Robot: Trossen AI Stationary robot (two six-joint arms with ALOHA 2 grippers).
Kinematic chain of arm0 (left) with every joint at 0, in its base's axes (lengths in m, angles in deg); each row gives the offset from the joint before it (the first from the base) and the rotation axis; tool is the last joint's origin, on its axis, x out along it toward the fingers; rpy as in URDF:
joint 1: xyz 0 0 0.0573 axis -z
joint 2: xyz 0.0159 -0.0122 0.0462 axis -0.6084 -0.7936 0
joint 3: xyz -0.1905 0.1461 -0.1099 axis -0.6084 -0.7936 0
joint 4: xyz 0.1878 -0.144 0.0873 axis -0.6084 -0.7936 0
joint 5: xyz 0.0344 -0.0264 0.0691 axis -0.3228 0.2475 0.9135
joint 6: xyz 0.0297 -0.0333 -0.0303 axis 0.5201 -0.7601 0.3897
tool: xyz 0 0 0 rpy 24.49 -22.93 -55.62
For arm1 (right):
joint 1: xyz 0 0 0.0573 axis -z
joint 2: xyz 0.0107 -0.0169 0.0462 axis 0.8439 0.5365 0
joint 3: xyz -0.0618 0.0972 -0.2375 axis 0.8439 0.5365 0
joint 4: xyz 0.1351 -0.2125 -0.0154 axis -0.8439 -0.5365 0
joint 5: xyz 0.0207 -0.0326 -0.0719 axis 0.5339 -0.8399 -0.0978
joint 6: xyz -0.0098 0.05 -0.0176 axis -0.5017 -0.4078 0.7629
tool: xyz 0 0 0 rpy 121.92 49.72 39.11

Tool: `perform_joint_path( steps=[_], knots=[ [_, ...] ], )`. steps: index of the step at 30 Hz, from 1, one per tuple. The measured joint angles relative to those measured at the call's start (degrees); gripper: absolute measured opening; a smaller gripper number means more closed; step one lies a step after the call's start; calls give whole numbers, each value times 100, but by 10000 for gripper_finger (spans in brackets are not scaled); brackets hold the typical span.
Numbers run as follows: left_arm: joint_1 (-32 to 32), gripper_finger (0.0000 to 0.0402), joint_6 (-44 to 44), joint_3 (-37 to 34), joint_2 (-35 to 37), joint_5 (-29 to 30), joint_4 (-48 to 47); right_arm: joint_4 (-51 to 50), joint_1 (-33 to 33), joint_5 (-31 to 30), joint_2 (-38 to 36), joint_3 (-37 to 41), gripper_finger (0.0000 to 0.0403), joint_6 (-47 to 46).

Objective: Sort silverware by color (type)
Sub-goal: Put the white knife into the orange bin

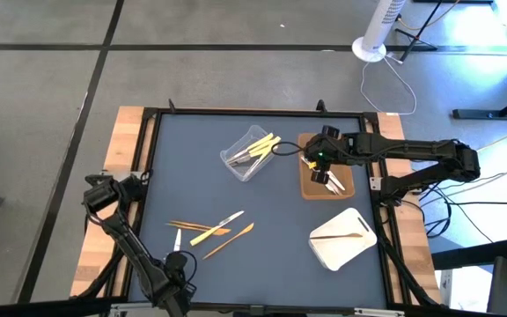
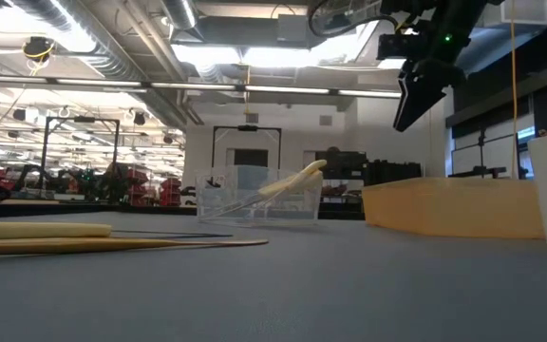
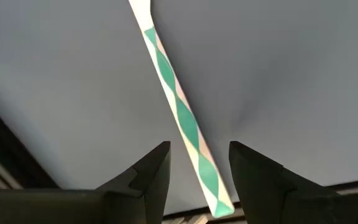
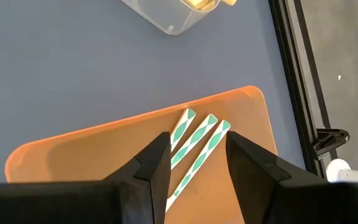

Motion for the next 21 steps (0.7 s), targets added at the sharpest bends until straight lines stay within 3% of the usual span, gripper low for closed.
perform_joint_path(
  steps=[10, 21],
  knots=[
    [314, 158, -691, -8, 1, 518, 28, 0, -2, 0, 0, 0, 140, 6],
    [310, 152, -705, -440, 48, 433, 592, 0, -1, 0, 0, 0, 140, 4]
  ],
)
